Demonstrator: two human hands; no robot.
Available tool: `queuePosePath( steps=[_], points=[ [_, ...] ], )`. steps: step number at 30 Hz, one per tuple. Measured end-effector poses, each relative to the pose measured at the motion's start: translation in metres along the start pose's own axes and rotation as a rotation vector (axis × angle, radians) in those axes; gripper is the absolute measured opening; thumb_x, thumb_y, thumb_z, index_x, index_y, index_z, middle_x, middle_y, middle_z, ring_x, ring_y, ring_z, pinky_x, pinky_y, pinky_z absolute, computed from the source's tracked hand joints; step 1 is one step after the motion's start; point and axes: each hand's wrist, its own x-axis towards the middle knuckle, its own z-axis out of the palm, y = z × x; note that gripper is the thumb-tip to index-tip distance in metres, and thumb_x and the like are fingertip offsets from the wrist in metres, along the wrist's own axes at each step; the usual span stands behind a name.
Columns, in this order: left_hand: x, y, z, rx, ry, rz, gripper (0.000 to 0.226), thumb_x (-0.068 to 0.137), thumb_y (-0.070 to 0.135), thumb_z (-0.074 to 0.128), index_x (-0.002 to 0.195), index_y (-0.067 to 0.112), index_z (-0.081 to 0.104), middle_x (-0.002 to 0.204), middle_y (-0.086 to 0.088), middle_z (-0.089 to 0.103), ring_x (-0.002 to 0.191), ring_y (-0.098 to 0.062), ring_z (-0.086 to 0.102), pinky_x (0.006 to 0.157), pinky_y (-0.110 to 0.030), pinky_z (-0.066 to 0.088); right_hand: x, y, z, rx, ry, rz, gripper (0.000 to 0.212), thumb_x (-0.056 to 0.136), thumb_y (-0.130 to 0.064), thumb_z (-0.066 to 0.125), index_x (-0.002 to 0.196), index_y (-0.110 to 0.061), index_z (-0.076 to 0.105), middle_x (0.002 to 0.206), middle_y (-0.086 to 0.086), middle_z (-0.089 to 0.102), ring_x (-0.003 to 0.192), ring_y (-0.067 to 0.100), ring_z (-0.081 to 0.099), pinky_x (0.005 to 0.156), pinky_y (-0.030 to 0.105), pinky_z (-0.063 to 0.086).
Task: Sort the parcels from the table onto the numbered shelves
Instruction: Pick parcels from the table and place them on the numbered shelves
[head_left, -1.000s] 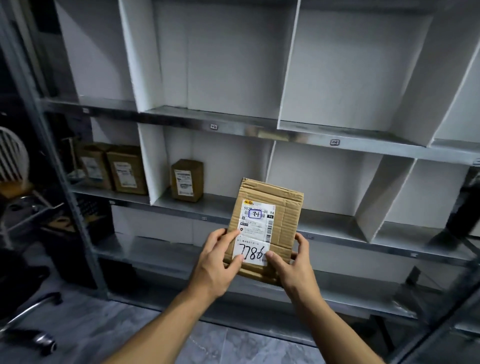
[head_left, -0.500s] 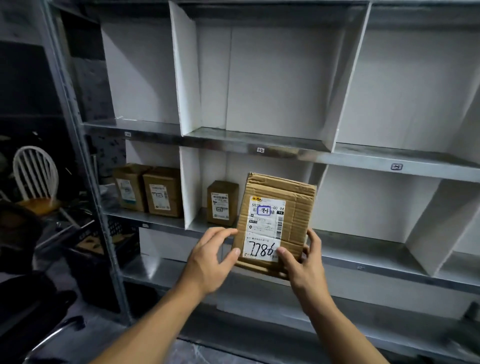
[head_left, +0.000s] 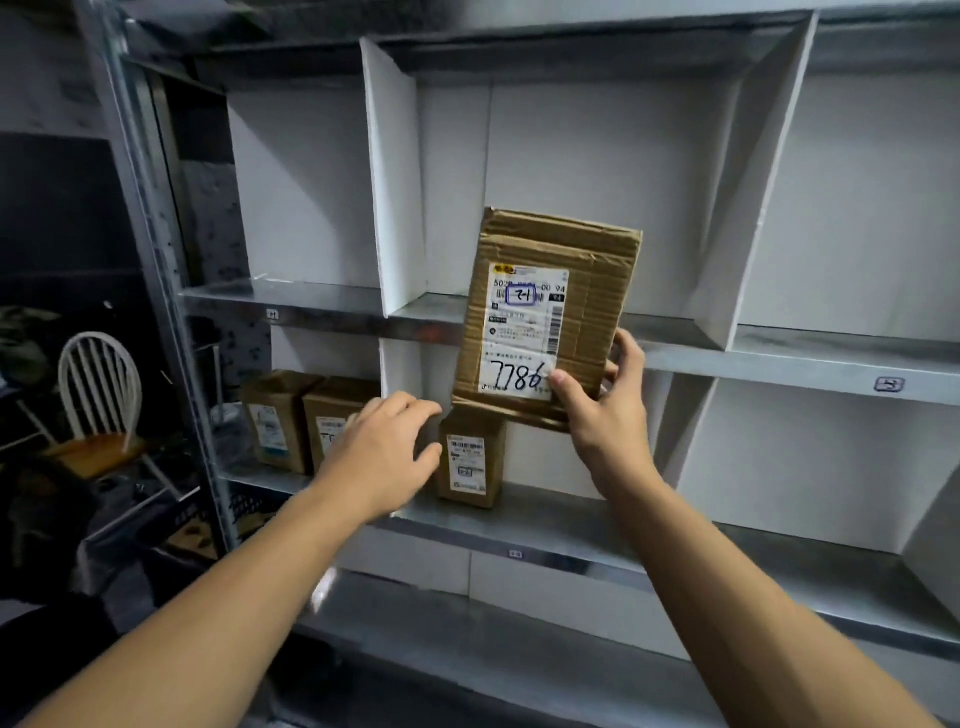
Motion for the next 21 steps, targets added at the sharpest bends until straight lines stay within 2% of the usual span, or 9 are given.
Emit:
queuePosePath(
  steps=[2, 5, 8, 12, 15, 17, 19, 21],
  points=[
    [0.022, -0.007, -0.002, 0.039, 0.005, -0.001, 0.047, 0.095, 0.040, 0.053, 0.139, 0.027, 0.045, 0.134, 0.006, 0.047, 0.125, -0.016, 0.041, 0.104, -0.037, 0.037, 0.029, -0.002, 0.013, -0.001, -0.007, -0.023, 0.069, 0.092, -0.022, 0.070, 0.144, -0.040, 0.028, 0.111, -0.022, 0.057, 0.099, -0.003, 0.063, 0.076, 0.013, 0.055],
    [0.056, -0.018, -0.002, 0.099, 0.004, -0.003, 0.048, 0.095, 0.042, 0.050, 0.141, 0.029, 0.043, 0.137, 0.007, 0.045, 0.127, -0.016, 0.040, 0.106, -0.036, 0.035, 0.070, -0.002, 0.031, -0.001, -0.025, -0.062, 0.068, 0.092, -0.022, 0.070, 0.142, -0.041, 0.028, 0.114, -0.020, 0.057, 0.105, 0.003, 0.063, 0.088, 0.026, 0.056],
    [0.088, -0.029, -0.001, 0.125, 0.015, -0.008, 0.049, 0.095, 0.044, 0.048, 0.142, 0.031, 0.040, 0.140, 0.008, 0.042, 0.129, -0.014, 0.038, 0.107, -0.036, 0.034, 0.111, -0.001, 0.047, -0.013, -0.019, -0.086, 0.066, 0.093, -0.028, 0.069, 0.143, -0.041, 0.028, 0.118, -0.013, 0.057, 0.109, 0.010, 0.063, 0.090, 0.033, 0.057],
    [0.121, -0.039, 0.005, 0.131, 0.058, -0.007, 0.051, 0.095, 0.045, 0.048, 0.143, 0.027, 0.040, 0.140, 0.006, 0.042, 0.128, -0.016, 0.038, 0.106, -0.036, 0.034, 0.163, -0.002, 0.067, -0.083, 0.014, -0.132, 0.055, 0.094, -0.030, 0.065, 0.140, -0.036, 0.035, 0.109, -0.002, 0.060, 0.101, 0.020, 0.064, 0.085, 0.032, 0.050],
    [0.141, -0.043, 0.010, 0.120, 0.110, 0.010, 0.047, 0.095, 0.045, 0.048, 0.138, 0.024, 0.044, 0.134, 0.005, 0.044, 0.124, -0.017, 0.040, 0.103, -0.036, 0.036, 0.189, 0.001, 0.076, -0.093, 0.011, -0.154, 0.049, 0.095, -0.029, 0.064, 0.137, -0.036, 0.040, 0.110, 0.001, 0.060, 0.100, 0.021, 0.061, 0.082, 0.028, 0.043],
    [0.149, -0.046, 0.015, 0.101, 0.131, 0.028, 0.046, 0.095, 0.045, 0.048, 0.137, 0.025, 0.045, 0.132, 0.006, 0.045, 0.122, -0.016, 0.041, 0.102, -0.034, 0.036, 0.201, 0.006, 0.082, -0.080, 0.030, -0.160, 0.048, 0.095, -0.029, 0.064, 0.136, -0.035, 0.042, 0.112, 0.001, 0.059, 0.105, 0.023, 0.060, 0.086, 0.031, 0.046],
    [0.155, -0.051, 0.020, 0.068, 0.143, 0.038, 0.048, 0.095, 0.046, 0.049, 0.139, 0.027, 0.044, 0.134, 0.009, 0.045, 0.123, -0.013, 0.041, 0.103, -0.033, 0.035, 0.209, 0.010, 0.087, -0.079, 0.069, -0.173, 0.049, 0.094, -0.032, 0.064, 0.138, -0.036, 0.042, 0.120, 0.002, 0.059, 0.113, 0.022, 0.058, 0.099, 0.038, 0.047],
    [0.160, -0.057, 0.023, 0.039, 0.158, 0.050, 0.048, 0.095, 0.046, 0.049, 0.140, 0.029, 0.044, 0.133, 0.012, 0.044, 0.123, -0.010, 0.040, 0.103, -0.031, 0.035, 0.213, 0.015, 0.092, -0.105, 0.102, -0.175, 0.051, 0.096, -0.032, 0.063, 0.142, -0.034, 0.041, 0.130, 0.003, 0.056, 0.119, 0.018, 0.053, 0.106, 0.035, 0.042]
  ],
)
